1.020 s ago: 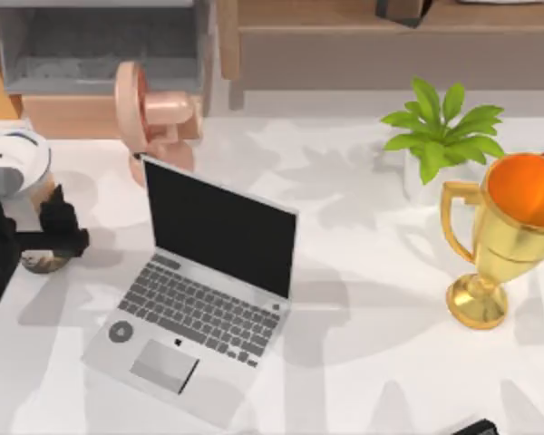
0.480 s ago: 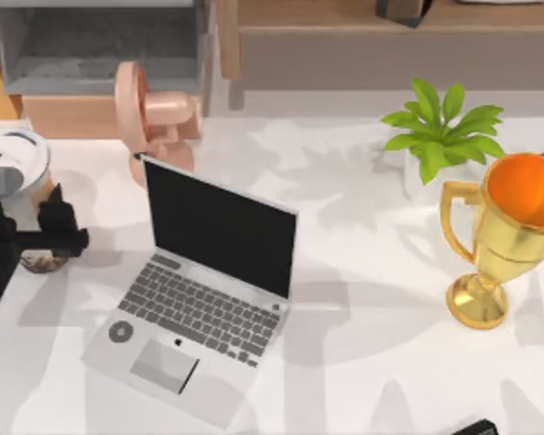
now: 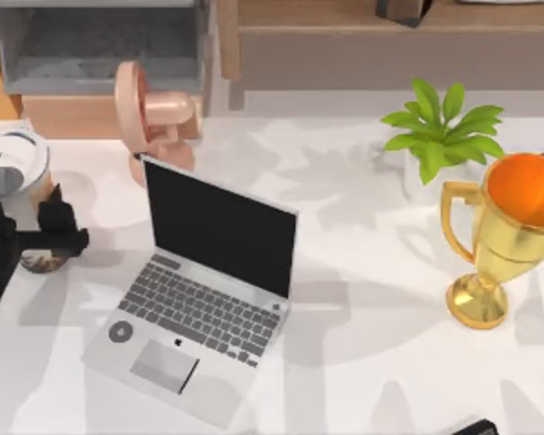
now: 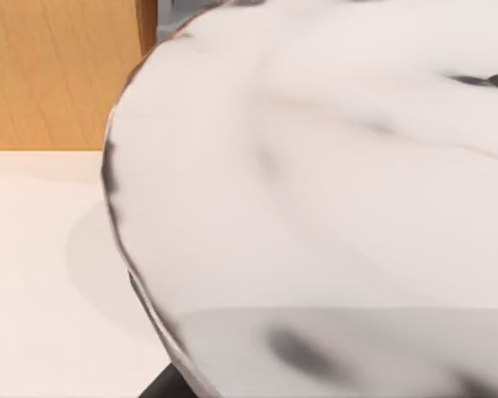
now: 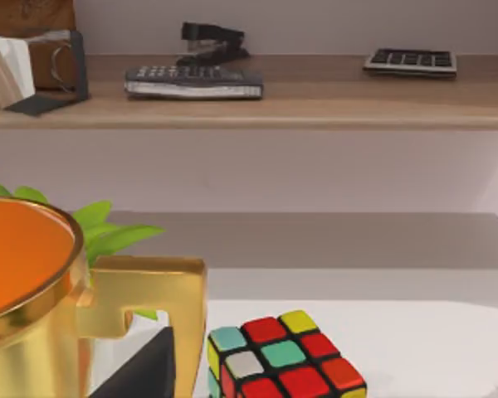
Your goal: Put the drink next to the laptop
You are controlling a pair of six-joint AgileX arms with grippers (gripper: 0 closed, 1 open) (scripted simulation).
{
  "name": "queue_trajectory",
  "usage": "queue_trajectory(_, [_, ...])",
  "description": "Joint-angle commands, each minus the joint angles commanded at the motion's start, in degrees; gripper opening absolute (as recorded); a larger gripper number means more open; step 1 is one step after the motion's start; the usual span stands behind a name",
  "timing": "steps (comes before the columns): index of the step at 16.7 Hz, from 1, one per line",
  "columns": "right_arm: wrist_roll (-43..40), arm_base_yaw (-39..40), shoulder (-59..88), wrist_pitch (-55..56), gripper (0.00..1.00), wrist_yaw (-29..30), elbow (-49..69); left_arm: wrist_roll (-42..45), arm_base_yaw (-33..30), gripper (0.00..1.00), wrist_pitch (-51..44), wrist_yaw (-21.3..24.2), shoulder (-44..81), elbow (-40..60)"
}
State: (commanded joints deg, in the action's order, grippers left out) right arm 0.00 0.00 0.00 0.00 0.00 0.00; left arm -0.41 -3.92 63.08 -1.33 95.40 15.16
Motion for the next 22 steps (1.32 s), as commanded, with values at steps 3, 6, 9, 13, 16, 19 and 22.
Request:
queue_trajectory(3, [0.0, 0.0, 0.0, 0.0, 1.0, 0.0, 0.0, 0.01, 0.01, 0.0, -2.27, -0.03, -2.0, 0.28])
queue_trajectory(6, [0.0, 0.0, 0.0, 0.0, 1.0, 0.0, 0.0, -0.01, 0.04, 0.0, -4.4, -0.07, -3.79, 0.57])
queue_trajectory(9, [0.0, 0.0, 0.0, 0.0, 1.0, 0.0, 0.0, 0.08, 0.03, 0.0, -4.29, -0.08, -3.58, 0.38])
queue_trajectory(13, [0.0, 0.0, 0.0, 0.0, 1.0, 0.0, 0.0, -1.0, -1.68, 0.0, -3.96, -2.68, -5.87, 3.32])
queue_trajectory(16, [0.0, 0.0, 0.0, 0.0, 1.0, 0.0, 0.0, -3.76, -6.08, 0.0, -6.17, -8.78, -9.01, 8.97])
queue_trajectory(19, [0.0, 0.0, 0.0, 0.0, 1.0, 0.0, 0.0, -7.97, -13.3, 0.0, -10.6, -17.14, -11.72, 15.98])
queue_trajectory(22, [0.0, 0.0, 0.0, 0.0, 1.0, 0.0, 0.0, -13.4, -23.42, 0.0, -16.94, -26.35, -12.56, 23.03])
